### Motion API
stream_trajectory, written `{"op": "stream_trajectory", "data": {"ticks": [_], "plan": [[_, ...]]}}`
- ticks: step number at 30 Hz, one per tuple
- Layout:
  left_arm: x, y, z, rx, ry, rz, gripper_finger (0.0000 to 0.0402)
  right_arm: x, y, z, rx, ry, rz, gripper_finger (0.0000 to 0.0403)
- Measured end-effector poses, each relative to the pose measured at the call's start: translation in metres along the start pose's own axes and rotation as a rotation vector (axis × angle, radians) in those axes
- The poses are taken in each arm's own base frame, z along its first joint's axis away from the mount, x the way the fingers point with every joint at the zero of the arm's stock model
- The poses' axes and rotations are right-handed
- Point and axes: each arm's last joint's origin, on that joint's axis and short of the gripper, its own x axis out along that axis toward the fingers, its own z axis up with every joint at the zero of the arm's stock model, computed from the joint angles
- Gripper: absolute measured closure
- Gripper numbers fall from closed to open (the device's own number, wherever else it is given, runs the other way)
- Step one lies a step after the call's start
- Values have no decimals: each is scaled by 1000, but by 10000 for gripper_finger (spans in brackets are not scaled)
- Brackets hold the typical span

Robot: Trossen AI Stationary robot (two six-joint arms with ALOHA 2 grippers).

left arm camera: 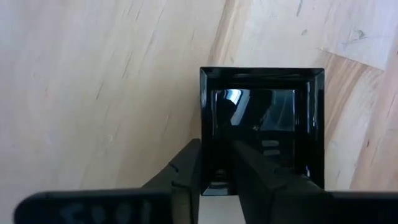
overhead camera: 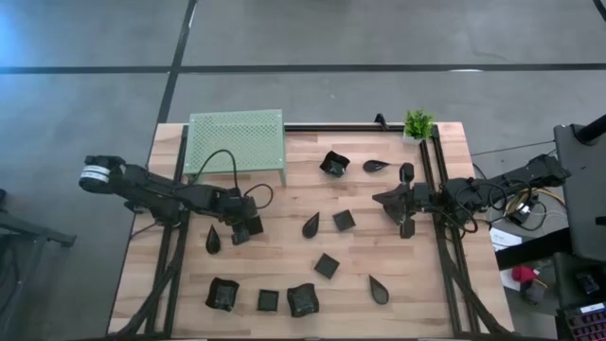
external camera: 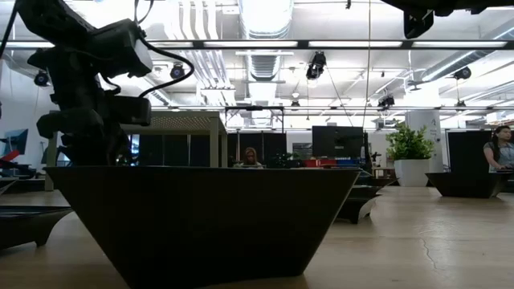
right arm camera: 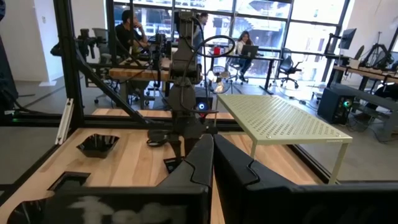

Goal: Pick & Place Mini shaped plates
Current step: Put the black square plate on the shelf

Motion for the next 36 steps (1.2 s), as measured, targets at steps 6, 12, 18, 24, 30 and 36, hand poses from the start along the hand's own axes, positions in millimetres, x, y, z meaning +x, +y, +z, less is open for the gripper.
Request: {"op": "stream_trajectory", "data": {"ticks": [6, 12, 18, 24, 30, 36], "plan": [[0, -1, 0, 0, 7, -15, 382, 0, 0, 0, 1, 0, 0, 394], [-1, -2, 0, 0, 19, -50, 396, 0, 0, 0, 0, 0, 0, 394], [-11, -6, 12, 0, 8, -62, 401, 0, 0, 0, 1, -1, 0, 394], [-32, -12, 34, -17, -16, -57, 401, 0, 0, 0, 3, -2, 0, 394], [-62, -18, 60, -22, -73, -29, 401, 0, 0, 1, 5, -5, 0, 394], [-107, -15, 84, -55, -143, 109, 401, 0, 0, 1, 5, -5, 0, 394]]}}
